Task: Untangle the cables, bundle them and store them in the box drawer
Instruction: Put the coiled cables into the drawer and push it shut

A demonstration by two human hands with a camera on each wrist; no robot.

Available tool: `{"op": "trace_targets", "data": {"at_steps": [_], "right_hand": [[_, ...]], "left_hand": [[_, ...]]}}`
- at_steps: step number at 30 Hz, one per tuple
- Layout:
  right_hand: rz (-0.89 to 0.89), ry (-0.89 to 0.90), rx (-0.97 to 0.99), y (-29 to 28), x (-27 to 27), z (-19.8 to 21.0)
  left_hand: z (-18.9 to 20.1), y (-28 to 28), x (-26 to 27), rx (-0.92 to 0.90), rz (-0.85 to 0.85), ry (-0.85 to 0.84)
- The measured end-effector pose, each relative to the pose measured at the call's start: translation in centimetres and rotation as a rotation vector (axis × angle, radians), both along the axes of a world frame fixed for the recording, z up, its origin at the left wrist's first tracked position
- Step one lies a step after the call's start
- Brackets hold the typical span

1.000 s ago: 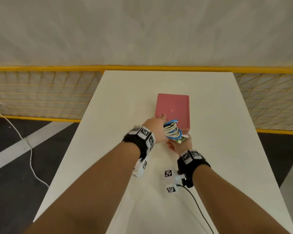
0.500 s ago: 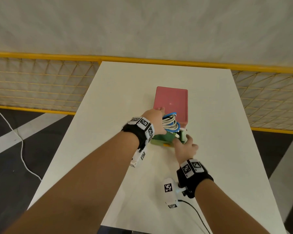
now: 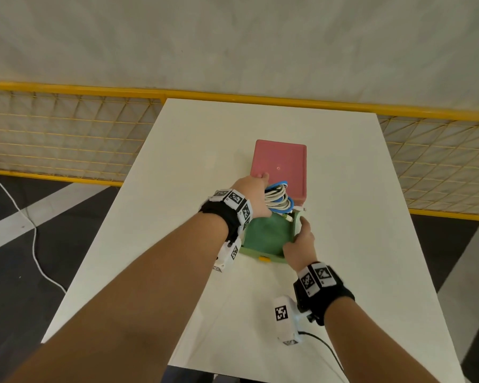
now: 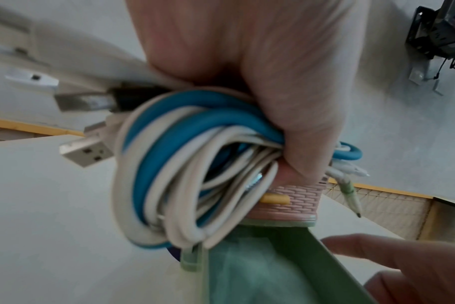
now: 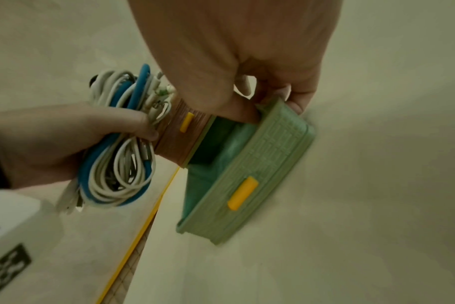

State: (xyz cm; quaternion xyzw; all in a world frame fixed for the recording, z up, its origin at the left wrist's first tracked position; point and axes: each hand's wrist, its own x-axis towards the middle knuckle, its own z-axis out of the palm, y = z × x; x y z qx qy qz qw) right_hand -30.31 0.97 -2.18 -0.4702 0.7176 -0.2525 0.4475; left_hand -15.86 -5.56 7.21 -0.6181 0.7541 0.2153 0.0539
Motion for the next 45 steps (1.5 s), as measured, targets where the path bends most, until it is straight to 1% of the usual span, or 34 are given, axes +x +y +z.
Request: {"op": "trace_targets", "data": {"at_steps": [4, 6, 7, 9, 10, 11, 12, 14, 16, 19, 21, 23, 25, 28, 30, 33, 34, 36, 39, 42, 45], "right_hand": [[-0.03, 0.043, -0.064, -0.6, -0.3, 0.3], [-0.003, 0.07, -0.065, -1.5, -0.5, 0.5], [0.028, 0.081, -0.054, -1.7, -0.7, 0.5], [0.093, 0.105, -0.053, -1.5, -1.0, 0.5], [0.113, 0.114, -0.063, -1.3, -1.1, 0.5], [0.124, 0.121, -0.073, -1.1, -1.2, 0.4], [0.129, 0.125, -0.083, -1.0, -1.2, 0.4], [0.13, 0.132, -0.108, -0.8, -1.2, 0.2], [0.132, 0.134, -0.124, -0.8, -1.3, 0.1], [0.145, 0.129, -0.156, -0.6, -1.5, 0.0], [0.141, 0.147, -0.203, -0.3, -1.4, 0.1], [0.146, 0.177, -0.287, 0.1, -1.2, 0.2], [0.208, 0.214, -0.378, 0.5, -1.1, 0.2], [0.406, 0.339, -0.453, 0.9, -1.2, -0.1], [0.504, 0.397, -0.413, 0.8, -1.4, -0.3], [0.595, 0.487, -0.337, 0.3, -1.3, -0.1], [0.609, 0.504, -0.318, 0.1, -1.2, 0.0], [0.616, 0.522, -0.287, -0.2, -1.1, 0.2], [0.612, 0.509, -0.316, 0.0, -1.0, 0.2], [0.575, 0.469, -0.355, 0.6, -1.2, -0.3], [0.588, 0.506, -0.312, 0.4, -1.3, -0.2]], "left_hand": [[-0.2, 0.1, -0.1, -0.018, 0.004, 0.017], [0.1, 0.3, -0.1, -0.008, 0.05, 0.072], [0.1, 0.6, 0.0, 0.006, 0.092, 0.139], [-0.2, 1.8, 0.3, -0.01, 0.206, 0.376], [-0.5, 2.6, 0.4, -0.076, 0.251, 0.464], [-0.8, 3.5, 0.5, -0.146, 0.276, 0.483], [-1.1, 4.5, 0.6, -0.195, 0.265, 0.423], [-2.0, 6.2, 0.4, -0.224, 0.16, 0.206], [-2.9, 6.6, -0.2, -0.166, 0.066, 0.011], [-3.8, 5.6, -1.3, -0.071, 0.063, -0.182], [-4.4, 4.7, -2.6, -0.093, 0.018, -0.359], [-5.0, 4.5, -4.3, -0.097, -0.076, -0.542], [-5.8, 4.4, -5.7, -0.068, -0.114, -0.651], [-6.1, 4.2, -6.4, -0.022, -0.065, -0.665], [-6.0, 3.8, -6.4, -0.003, -0.059, -0.654], [-5.3, 3.1, -6.0, 0.08, -0.122, -0.625], [-5.2, 3.0, -5.8, 0.102, -0.157, -0.621], [-5.0, 3.3, -5.5, 0.081, -0.197, -0.603], [-5.5, 4.1, -5.3, -0.015, -0.181, -0.578], [-6.1, 3.8, -5.9, -0.052, -0.202, -0.59], [-6.2, 3.4, -6.0, -0.069, -0.202, -0.559]]}}
